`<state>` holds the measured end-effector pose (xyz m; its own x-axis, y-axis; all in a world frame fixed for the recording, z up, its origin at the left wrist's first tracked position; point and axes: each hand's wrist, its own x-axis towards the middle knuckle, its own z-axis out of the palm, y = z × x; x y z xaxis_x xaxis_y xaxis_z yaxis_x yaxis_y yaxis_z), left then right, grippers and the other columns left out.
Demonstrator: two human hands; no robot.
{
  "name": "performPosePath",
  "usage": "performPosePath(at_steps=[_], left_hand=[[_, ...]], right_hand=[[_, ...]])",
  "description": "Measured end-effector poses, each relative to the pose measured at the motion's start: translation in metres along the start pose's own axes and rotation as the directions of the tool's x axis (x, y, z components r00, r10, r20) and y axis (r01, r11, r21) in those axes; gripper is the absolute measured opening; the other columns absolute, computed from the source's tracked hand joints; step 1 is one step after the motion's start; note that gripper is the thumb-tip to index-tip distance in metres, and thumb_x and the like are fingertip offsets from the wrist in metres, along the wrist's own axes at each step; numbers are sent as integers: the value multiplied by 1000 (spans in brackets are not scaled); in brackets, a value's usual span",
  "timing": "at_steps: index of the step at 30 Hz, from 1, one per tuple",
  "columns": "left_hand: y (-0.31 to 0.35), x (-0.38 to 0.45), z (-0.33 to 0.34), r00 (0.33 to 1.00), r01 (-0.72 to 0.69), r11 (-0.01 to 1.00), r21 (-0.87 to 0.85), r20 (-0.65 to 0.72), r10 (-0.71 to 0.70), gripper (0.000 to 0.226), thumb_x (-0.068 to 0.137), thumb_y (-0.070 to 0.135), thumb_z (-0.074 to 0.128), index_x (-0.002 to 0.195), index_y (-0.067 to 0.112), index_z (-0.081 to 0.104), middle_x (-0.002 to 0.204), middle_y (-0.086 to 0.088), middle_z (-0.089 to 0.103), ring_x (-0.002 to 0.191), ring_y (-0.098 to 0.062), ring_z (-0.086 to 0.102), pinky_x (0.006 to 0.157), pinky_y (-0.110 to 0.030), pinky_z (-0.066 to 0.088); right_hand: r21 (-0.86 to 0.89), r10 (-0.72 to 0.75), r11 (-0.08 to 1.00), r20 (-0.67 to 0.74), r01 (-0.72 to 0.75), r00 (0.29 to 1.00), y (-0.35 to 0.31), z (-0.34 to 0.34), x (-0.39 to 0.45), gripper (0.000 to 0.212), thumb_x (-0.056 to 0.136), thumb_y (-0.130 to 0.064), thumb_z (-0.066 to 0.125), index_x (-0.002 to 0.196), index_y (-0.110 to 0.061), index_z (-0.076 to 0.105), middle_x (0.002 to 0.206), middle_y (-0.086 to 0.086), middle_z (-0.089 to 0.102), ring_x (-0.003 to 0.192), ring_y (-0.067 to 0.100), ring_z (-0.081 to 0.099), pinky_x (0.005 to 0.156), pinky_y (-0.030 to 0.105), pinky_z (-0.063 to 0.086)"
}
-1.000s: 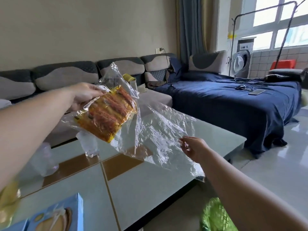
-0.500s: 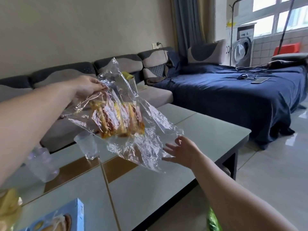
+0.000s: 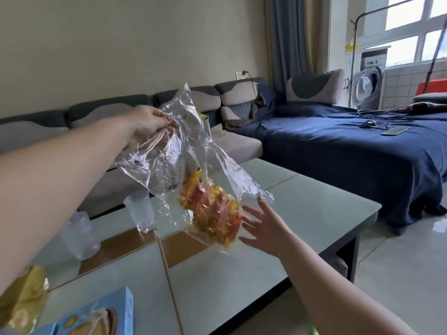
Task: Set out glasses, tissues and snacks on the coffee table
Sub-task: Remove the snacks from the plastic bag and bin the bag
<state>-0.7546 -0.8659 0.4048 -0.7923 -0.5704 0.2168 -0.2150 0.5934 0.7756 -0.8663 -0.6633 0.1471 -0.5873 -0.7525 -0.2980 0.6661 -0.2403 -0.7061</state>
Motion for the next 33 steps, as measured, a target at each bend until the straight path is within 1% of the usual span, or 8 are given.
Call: performPosePath(at_steps=[3,7,11,16,19,25,29,33], left_hand=[[11,1,-12,999,-33,999,-38,2,33,15,95,13,51,101,7,63,89,-5,68,54,-7,62,55,-28,56],[21,2,-26,996,-83,996,27,-9,84,19,92,17,57,106,10,66,111,-9,68,94,-22,62,91,-43,51],[26,3,-31,995,-102,995,22,-9,102,26,93,19,55,115,8,63,112,-11,67,80,-18,62,66,-30,55],[24,2,-42,994,-107,994,35,-29,108,23,94,19,54,112,9,64,106,-12,69,79,-19,62,54,-26,54],[16,1,-53,994,-100,995,11,-54,100,25,93,18,55,114,7,63,109,-16,68,79,-20,64,46,-24,52],[3,-1,-61,996,-61,989,-137,-76,50,24,96,13,51,115,2,59,106,-13,68,68,-13,64,43,-23,54],[-2,-6,-67,997,-54,980,-194,-61,43,21,96,11,49,111,1,58,107,-15,66,73,-15,65,43,-22,53],[-6,-10,-69,994,-79,967,-241,-95,57,11,95,10,50,92,9,61,100,-11,67,67,-12,66,45,-20,54]], right_hand=[[-31,-54,998,-40,52,998,-1,3,2,51,85,-65,43,114,-27,63,140,3,45,136,22,33,106,52,32],[-50,-143,989,-49,141,988,1,11,2,42,82,-49,60,117,-25,59,114,3,59,111,22,54,91,45,46],[-367,-222,912,-71,181,973,1,17,2,42,83,-42,65,123,-31,57,121,-3,58,118,19,49,103,52,40],[-737,-281,663,-86,129,956,-4,14,-7,14,82,-19,70,95,-16,65,87,2,61,90,19,58,93,39,52],[-866,-364,496,-146,59,920,-6,5,-5,18,79,-19,72,89,-6,66,76,5,59,78,23,61,83,39,57],[-766,-473,643,-374,21,798,-16,-16,-3,22,82,-24,68,66,-11,62,70,7,62,72,24,64,79,45,57],[-508,-319,859,-443,58,838,-22,-20,-8,22,84,-21,68,94,-2,67,88,10,60,77,16,57,75,32,56],[-712,-380,701,-402,-24,833,-25,-9,-7,76,81,-35,69,143,-10,33,134,13,48,119,28,49,94,38,45]])
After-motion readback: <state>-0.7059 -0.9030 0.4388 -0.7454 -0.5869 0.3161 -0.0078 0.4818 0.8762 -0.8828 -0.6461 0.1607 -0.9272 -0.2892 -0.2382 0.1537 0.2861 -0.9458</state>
